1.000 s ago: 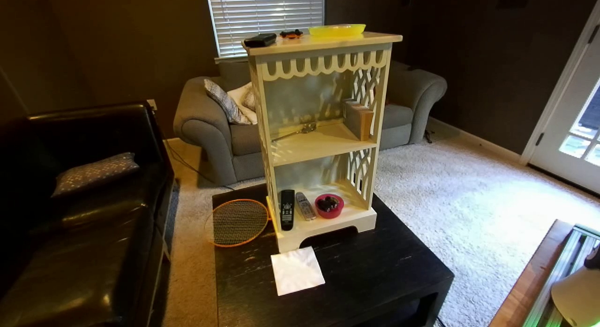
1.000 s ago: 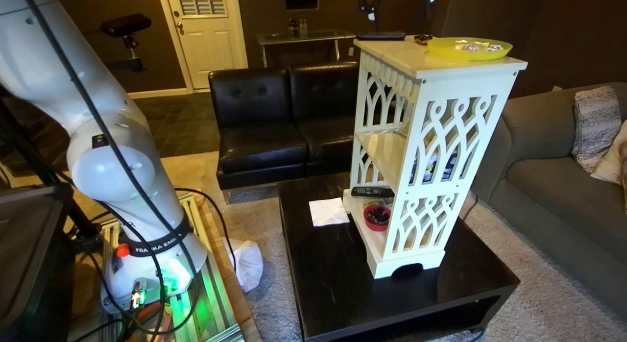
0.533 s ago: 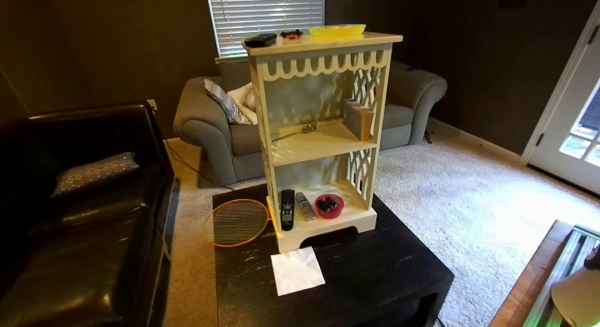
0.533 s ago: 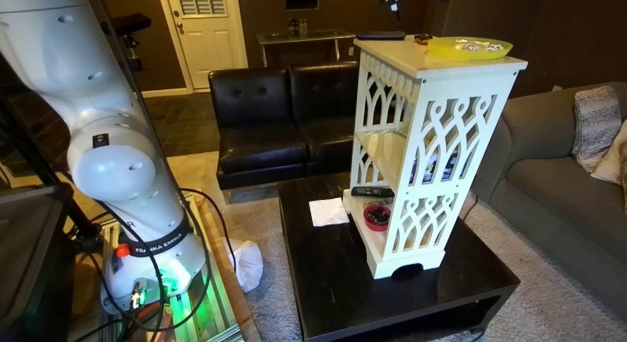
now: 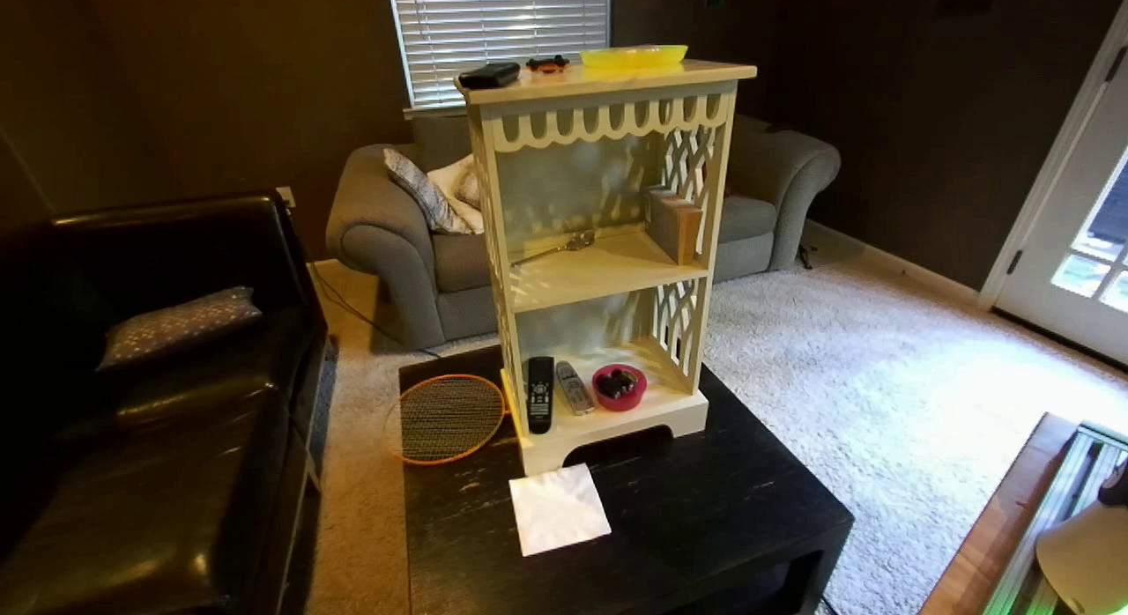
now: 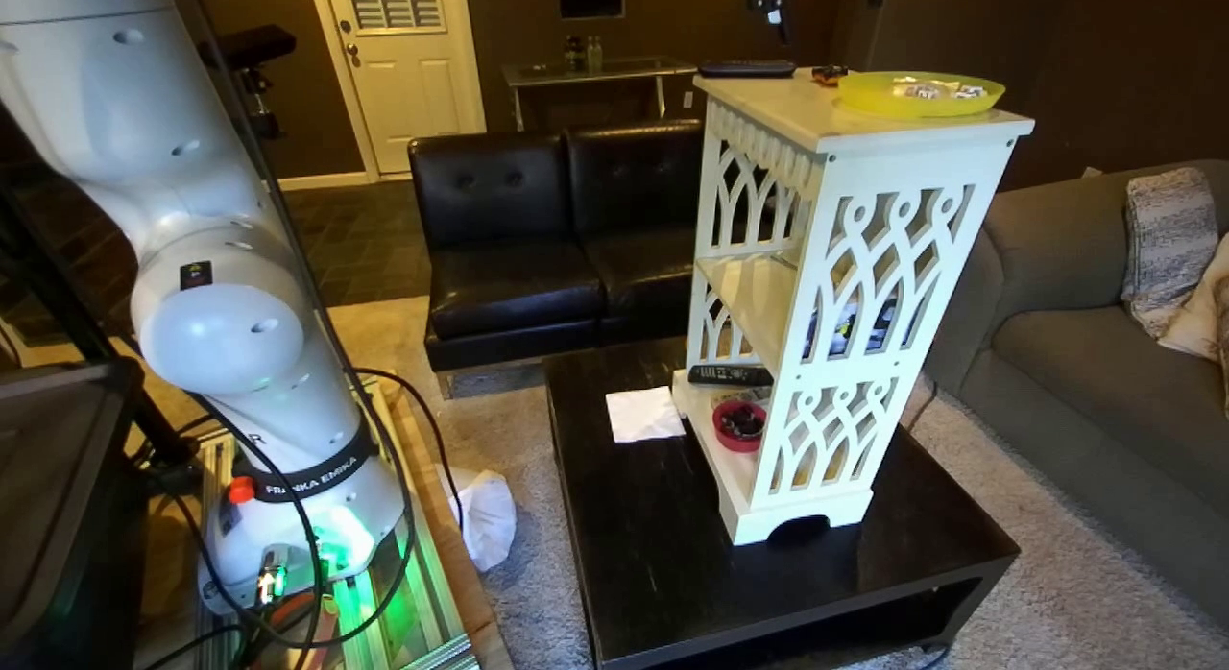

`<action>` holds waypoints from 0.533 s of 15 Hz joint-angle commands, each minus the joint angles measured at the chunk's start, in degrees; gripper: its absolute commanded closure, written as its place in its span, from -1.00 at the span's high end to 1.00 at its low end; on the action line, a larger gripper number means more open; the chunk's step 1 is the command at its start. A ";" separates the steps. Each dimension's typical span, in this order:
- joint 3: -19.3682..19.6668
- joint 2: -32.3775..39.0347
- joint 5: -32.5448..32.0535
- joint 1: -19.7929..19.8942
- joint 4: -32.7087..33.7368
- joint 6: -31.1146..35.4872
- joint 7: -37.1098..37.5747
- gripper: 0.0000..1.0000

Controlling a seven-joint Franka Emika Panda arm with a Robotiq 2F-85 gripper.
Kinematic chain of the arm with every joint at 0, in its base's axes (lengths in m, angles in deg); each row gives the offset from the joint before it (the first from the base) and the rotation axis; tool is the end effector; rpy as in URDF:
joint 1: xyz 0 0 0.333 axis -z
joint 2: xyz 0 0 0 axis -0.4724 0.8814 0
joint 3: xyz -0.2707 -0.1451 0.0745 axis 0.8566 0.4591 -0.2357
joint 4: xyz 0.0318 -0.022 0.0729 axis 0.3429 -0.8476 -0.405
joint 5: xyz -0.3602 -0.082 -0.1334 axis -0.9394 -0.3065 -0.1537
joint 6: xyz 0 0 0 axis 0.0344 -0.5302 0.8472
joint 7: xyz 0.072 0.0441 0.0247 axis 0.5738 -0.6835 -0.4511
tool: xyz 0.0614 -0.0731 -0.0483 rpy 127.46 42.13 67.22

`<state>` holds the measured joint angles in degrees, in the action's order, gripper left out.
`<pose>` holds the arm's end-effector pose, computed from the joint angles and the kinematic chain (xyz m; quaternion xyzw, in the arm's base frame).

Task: Pick up the yellow plate and place it on the middle shelf

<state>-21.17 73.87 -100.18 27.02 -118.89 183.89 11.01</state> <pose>0.5695 -0.0448 0.6498 0.8605 0.4659 0.0591 0.1976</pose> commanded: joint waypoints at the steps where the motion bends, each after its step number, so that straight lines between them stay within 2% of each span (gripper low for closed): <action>1: -0.76 0.11 0.07 0.77 0.27 -0.20 -0.06 1.00; 4: -0.86 3.03 -1.15 0.78 1.82 2.68 -0.01 1.00; 8: -0.95 6.41 0.43 0.96 3.16 6.79 -2.62 1.00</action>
<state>-21.31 76.77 -100.33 27.11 -118.76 188.34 10.60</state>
